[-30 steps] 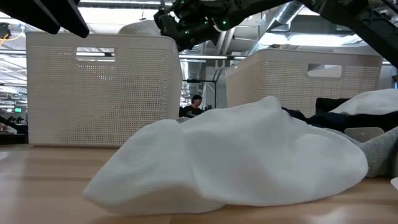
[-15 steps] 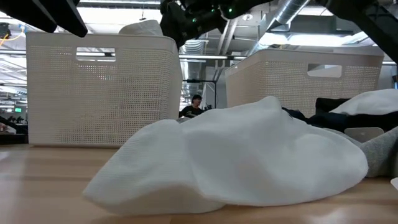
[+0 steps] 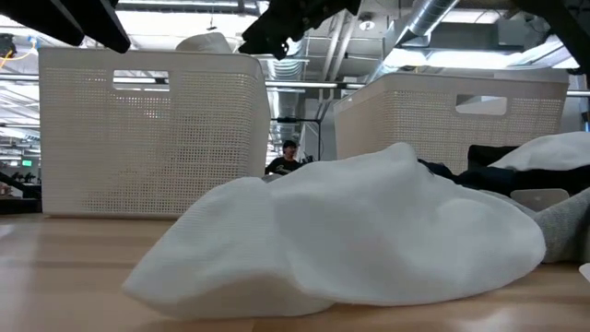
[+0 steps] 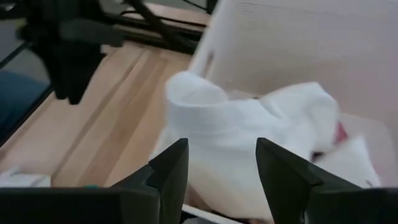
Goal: Sort clothes
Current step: Put the blue sock into the left white bin
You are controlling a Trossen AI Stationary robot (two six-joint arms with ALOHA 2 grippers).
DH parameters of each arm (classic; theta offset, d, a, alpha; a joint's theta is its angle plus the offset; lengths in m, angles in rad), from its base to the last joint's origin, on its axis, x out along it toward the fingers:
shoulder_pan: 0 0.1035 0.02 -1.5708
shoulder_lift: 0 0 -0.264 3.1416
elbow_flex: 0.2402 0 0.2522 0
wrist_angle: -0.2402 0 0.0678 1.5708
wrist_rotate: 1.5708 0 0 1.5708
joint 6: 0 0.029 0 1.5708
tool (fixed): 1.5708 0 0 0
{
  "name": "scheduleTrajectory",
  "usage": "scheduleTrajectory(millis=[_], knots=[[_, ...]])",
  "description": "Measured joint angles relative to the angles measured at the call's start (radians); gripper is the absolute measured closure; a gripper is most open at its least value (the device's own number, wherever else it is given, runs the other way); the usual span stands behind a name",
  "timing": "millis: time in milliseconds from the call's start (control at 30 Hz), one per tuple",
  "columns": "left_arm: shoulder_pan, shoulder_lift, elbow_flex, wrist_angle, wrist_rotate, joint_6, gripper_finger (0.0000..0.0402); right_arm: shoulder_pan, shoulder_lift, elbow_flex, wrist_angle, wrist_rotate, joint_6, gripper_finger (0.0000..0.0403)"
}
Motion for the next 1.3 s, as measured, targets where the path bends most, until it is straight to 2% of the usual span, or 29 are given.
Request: scheduleTrajectory(millis=[133,267,567,700,967,1300], knots=[[0.000,0.000,0.000,0.024,0.000,0.025,0.0217,0.036,0.011,0.000,0.021,0.010,-0.058,0.0209],[0.006,0.000,0.000,0.041,0.002,0.038,0.0217,0.063,0.029,0.000,0.088,0.091,-0.091,0.0218],[0.021,0.000,0.000,0.045,0.009,0.040,0.0217,0.053,0.098,0.000,0.149,0.095,-0.095,0.0253],[0.020,0.000,0.000,0.049,0.010,0.040,0.0217,0.053,0.123,0.001,0.170,0.103,-0.107,0.0290],[0.021,0.000,0.000,0.057,0.020,0.048,0.0217,0.054,0.146,-0.001,0.217,0.132,-0.144,0.0394],[0.027,0.000,0.000,0.054,0.020,0.047,0.0217,0.047,0.137,0.013,0.243,0.206,-0.108,0.0355]])
